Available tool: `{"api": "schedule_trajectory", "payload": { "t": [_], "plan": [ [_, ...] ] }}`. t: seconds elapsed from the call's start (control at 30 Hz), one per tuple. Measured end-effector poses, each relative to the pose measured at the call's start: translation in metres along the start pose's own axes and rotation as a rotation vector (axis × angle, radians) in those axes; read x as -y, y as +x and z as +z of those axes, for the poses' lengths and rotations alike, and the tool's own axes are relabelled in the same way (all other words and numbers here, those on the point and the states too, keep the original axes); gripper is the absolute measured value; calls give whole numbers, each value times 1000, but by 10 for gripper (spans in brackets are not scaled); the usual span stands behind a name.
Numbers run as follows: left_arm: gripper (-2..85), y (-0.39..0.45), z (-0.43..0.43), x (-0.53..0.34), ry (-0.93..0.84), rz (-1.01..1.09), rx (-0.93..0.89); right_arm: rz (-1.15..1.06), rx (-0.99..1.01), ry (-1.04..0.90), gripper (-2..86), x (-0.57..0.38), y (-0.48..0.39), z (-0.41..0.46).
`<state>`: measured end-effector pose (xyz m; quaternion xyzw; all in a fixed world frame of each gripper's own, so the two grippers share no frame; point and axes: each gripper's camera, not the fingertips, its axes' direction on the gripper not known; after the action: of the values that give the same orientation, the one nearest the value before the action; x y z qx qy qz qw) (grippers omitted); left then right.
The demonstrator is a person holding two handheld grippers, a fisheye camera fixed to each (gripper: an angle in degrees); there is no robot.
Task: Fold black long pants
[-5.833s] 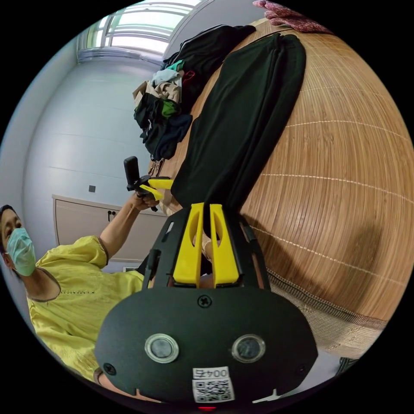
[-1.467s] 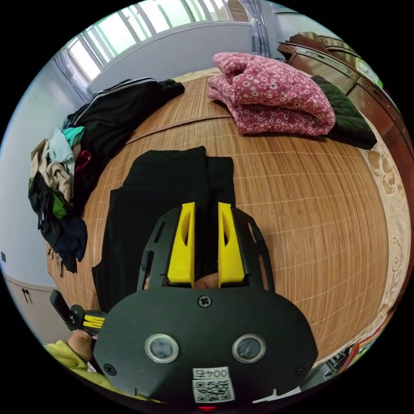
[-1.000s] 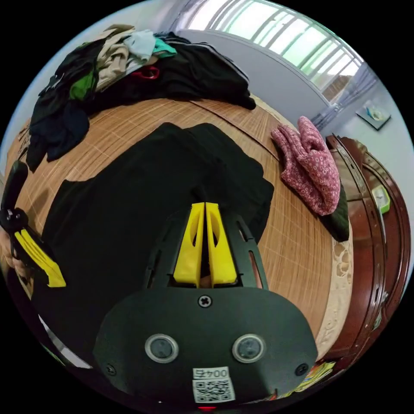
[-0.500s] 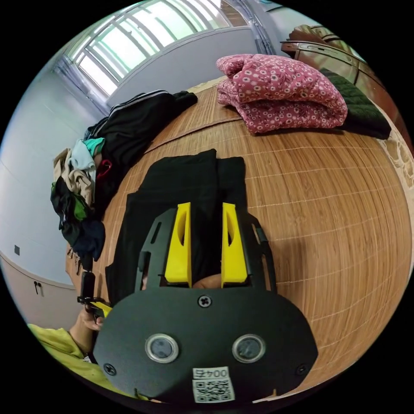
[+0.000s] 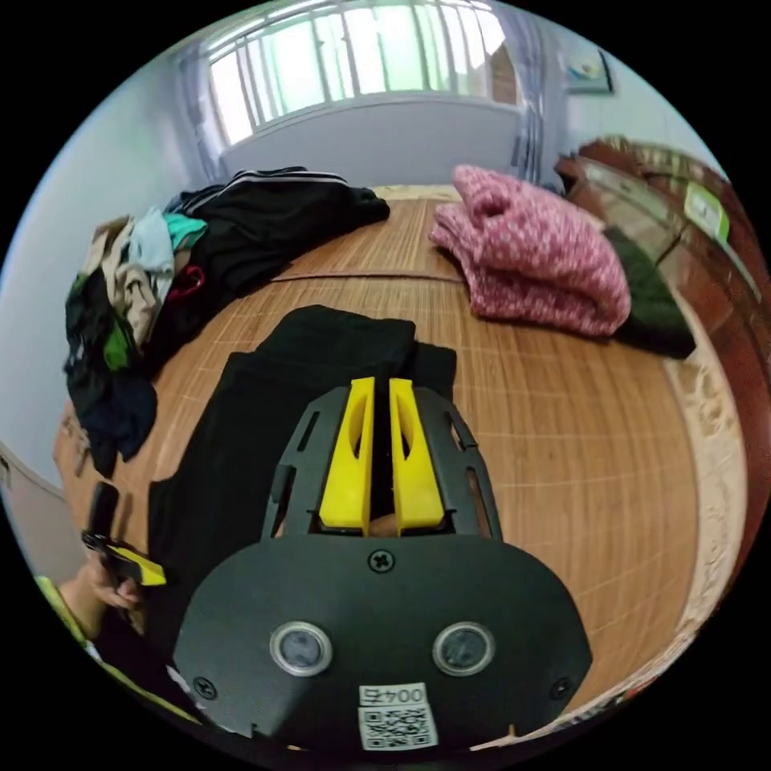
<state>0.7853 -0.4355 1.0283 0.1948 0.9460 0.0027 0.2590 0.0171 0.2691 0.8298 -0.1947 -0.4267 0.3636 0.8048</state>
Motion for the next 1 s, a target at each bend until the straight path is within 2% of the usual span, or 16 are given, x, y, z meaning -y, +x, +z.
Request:
{"api": "schedule_trajectory", "payload": {
  "t": [0.07,0.13,0.27,0.4,0.53,0.7,0.77,0.87,0.9,0.97,1.0],
  "plan": [
    [6,1,-1,-5,0,7,9,-129,-115,108,38,-9,-23,-18],
    [7,4,-1,-11,0,25,20,-132,-180,122,40,-14,-25,-15],
    [7,8,0,-22,0,35,30,70,-249,-165,55,-15,11,41],
    [7,15,3,-37,1,39,32,170,-225,-102,60,-28,24,28],
    [7,23,10,-53,3,40,35,137,-90,-30,34,-67,14,-21],
    [4,36,20,-73,17,56,13,81,151,-128,-2,-152,-10,-71],
    [4,41,22,-82,35,55,-27,129,274,-153,-5,-203,-16,-95],
    [3,51,22,-108,76,1,-140,194,326,-250,-7,-257,-23,-107],
    [3,64,23,-123,81,13,-110,196,319,-274,-7,-265,-25,-107],
    [3,95,25,-147,64,96,105,159,273,-341,-7,-292,-38,-108],
    [4,118,30,-164,53,160,323,150,250,-355,-7,-297,-41,-107]
  ]
}}
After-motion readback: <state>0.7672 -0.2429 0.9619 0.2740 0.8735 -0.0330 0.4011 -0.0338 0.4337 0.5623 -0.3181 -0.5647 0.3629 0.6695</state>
